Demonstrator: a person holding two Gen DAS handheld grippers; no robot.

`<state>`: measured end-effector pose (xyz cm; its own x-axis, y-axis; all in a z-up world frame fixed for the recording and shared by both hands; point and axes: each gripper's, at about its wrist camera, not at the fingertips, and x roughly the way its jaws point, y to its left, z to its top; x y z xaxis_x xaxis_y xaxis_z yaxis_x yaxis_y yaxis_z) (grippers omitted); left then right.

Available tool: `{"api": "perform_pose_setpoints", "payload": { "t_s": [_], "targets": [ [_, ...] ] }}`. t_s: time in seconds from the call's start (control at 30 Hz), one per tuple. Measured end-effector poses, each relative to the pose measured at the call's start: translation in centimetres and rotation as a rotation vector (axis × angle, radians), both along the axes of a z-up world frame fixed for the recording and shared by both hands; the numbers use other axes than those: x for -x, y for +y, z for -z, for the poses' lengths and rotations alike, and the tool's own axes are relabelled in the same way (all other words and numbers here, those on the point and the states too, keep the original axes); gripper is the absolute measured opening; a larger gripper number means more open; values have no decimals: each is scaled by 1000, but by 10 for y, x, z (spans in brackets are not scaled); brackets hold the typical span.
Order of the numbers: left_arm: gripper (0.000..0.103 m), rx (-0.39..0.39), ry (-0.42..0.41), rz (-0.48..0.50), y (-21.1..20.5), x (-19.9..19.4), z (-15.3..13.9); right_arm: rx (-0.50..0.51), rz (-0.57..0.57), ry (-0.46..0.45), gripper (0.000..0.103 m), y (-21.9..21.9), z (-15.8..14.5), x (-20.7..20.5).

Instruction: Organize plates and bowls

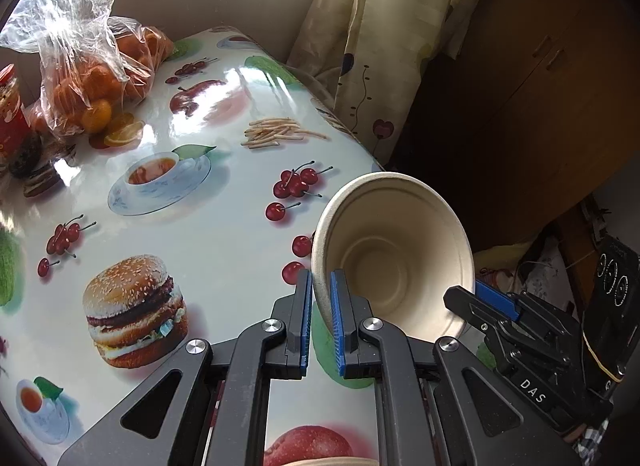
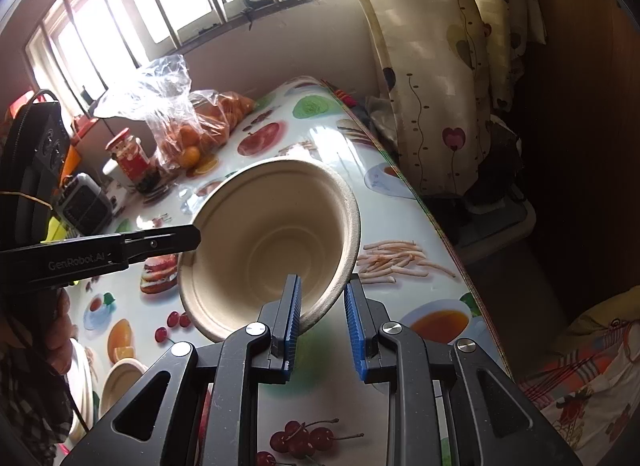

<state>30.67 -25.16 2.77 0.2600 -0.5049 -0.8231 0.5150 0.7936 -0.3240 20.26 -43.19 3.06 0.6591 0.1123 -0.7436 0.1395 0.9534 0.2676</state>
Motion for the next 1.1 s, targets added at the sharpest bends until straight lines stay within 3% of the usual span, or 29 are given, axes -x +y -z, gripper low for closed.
{"api": "perform_pose_setpoints", "payload": {
  "t_s": [1.1],
  "targets": [
    [10, 8, -80, -16, 43, 55, -29, 12, -55, -52, 22, 41, -23, 47]
  ]
}}
